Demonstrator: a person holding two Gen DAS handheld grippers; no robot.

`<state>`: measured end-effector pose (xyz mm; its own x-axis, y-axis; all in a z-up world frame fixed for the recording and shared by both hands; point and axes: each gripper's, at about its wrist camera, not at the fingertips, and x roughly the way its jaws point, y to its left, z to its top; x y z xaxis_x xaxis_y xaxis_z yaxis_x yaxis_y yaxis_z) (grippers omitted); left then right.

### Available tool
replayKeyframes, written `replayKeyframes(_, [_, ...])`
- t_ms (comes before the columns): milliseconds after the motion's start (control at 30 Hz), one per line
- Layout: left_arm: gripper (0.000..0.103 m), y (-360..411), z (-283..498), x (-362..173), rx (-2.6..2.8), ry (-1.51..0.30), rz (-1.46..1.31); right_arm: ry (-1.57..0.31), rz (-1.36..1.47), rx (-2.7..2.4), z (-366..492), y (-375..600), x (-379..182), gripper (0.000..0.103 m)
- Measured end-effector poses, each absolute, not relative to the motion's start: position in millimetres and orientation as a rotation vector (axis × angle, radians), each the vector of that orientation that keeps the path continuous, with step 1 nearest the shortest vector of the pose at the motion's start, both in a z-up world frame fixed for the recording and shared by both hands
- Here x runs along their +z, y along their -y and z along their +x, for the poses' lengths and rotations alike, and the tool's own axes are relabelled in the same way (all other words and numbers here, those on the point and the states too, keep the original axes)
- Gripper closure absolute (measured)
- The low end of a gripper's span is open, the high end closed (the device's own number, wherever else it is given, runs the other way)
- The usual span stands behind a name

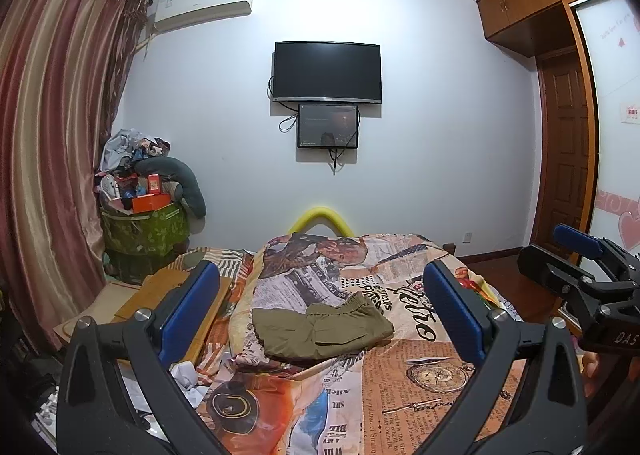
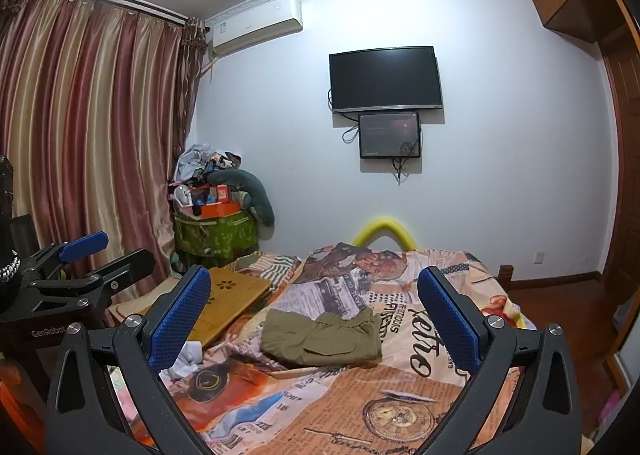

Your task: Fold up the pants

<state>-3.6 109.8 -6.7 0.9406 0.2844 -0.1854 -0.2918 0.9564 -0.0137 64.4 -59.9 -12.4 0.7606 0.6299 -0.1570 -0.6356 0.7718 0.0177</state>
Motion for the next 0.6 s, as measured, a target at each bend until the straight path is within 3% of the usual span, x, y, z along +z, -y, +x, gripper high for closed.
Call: replayKeyframes(600, [0.0,-109.1,-0.6,-9.9,0.286,-0.189,-0.049,-0.16,-0.031,0.687,61.2,60.6,-12.1,0.0])
